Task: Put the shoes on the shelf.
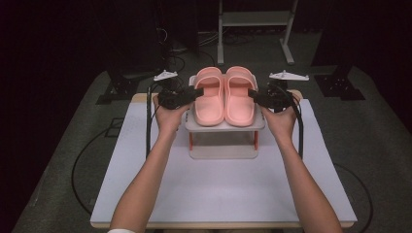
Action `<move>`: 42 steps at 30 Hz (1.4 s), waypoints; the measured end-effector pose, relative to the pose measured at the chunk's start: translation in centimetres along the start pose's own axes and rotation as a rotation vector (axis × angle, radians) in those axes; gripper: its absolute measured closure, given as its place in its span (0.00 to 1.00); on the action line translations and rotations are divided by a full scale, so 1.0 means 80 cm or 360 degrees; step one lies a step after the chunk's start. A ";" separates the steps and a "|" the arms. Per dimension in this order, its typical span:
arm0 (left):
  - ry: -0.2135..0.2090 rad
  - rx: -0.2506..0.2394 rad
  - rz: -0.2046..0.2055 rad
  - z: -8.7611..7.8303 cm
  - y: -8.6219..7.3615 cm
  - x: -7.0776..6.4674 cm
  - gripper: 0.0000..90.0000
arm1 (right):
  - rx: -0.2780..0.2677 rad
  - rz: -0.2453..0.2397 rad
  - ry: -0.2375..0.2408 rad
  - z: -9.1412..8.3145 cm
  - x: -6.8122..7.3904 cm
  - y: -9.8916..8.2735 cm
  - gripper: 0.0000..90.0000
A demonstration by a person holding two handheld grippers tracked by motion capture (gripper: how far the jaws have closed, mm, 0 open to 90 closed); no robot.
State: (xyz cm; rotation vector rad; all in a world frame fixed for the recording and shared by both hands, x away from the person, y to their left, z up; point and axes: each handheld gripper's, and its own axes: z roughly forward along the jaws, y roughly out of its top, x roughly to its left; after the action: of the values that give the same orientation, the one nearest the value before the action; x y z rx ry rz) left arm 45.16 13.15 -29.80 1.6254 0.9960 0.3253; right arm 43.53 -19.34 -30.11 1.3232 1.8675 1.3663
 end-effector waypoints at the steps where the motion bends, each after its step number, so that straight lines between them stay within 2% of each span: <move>1: 0.0001 0.0001 0.0014 -0.002 0.000 -0.001 0.56 | 0.0001 -0.0001 0.0003 -0.001 0.000 -0.001 0.59; 9: -0.0026 -0.0007 0.0047 -0.016 -0.004 -0.007 0.55 | -0.0014 0.0004 0.0039 -0.015 0.000 -0.008 0.57; 23: -0.0064 -0.0024 0.0066 -0.033 -0.014 -0.018 0.49 | -0.0045 -0.0016 0.0108 -0.038 0.001 -0.017 0.49; 28: -0.0074 -0.0025 0.0101 -0.043 -0.020 -0.026 0.45 | -0.0041 -0.0019 0.0135 -0.047 0.001 -0.023 0.46; 38: -0.0094 -0.0033 0.0096 -0.057 -0.033 -0.029 0.40 | -0.0044 -0.0019 0.0164 -0.061 -0.001 -0.034 0.43; 42: -0.0096 -0.0061 0.0101 -0.063 -0.039 -0.029 0.37 | -0.0037 -0.0029 0.0176 -0.065 0.000 -0.038 0.42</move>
State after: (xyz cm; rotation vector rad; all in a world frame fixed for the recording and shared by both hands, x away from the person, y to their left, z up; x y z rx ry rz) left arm 39.04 14.77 -30.32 1.6253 0.8891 0.3342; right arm 38.07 -21.81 -30.84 1.2392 1.9248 1.4747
